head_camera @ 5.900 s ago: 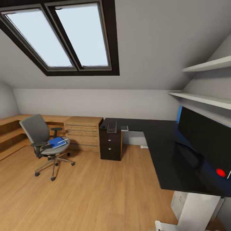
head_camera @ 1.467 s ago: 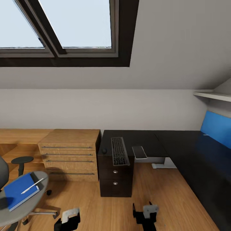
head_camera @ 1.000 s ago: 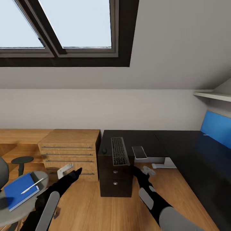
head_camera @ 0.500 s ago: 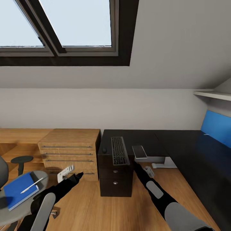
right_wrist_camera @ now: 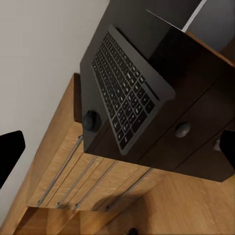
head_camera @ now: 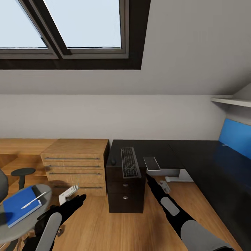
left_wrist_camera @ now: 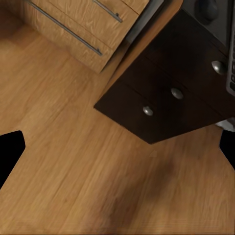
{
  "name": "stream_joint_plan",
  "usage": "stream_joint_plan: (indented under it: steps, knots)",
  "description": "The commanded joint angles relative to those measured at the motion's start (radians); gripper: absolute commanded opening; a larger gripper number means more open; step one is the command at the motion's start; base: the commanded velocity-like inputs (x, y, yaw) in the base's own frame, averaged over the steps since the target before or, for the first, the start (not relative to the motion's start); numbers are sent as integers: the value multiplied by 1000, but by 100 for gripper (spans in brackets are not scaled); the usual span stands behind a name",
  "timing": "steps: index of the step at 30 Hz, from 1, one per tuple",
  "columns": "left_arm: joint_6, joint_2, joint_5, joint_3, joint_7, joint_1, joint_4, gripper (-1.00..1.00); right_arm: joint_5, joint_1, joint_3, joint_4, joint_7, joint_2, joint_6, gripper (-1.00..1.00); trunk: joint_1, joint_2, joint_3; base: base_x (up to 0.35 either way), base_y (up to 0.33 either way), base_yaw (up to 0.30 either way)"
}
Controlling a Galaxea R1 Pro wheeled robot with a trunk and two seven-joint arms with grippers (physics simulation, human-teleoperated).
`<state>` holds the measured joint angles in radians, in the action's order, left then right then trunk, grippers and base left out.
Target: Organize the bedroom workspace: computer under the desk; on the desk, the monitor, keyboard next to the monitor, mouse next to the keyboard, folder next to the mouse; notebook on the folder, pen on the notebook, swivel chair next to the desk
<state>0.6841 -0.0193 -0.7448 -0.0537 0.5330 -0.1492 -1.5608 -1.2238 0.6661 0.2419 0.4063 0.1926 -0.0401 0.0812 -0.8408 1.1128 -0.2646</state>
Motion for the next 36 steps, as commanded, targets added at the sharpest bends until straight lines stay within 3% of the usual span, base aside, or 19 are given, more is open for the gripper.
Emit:
stream_joint_plan:
  steps: [1, 22, 27, 32, 36]
  knots:
    - [3, -1, -10, 1, 9, 1, -2, 100, -10, 1, 8, -2, 4, 1, 7, 100, -4, 8, -5, 0, 0, 0]
    - [0, -3, -9, 6, 14, 13, -1, 100, -7, 0, 12, -1, 17, -23, 10, 100, -85, 155, -70, 0, 0, 0]
    - [0, -24, -7, 6, 15, 20, -1, 100, -6, 0, 18, -3, 23, -28, 8, 100, -104, 190, -86, 0, 0, 0]
    - [0, -35, -5, 6, 16, 24, 1, 100, -8, 0, 32, -6, 18, -60, 2, 100, -123, 225, -102, 0, 0, 0]
    - [0, -36, -5, 7, 16, 25, 1, 100, -28, 0, 19, -18, -1, -67, -10, 100, -138, 253, -114, 0, 0, 0]
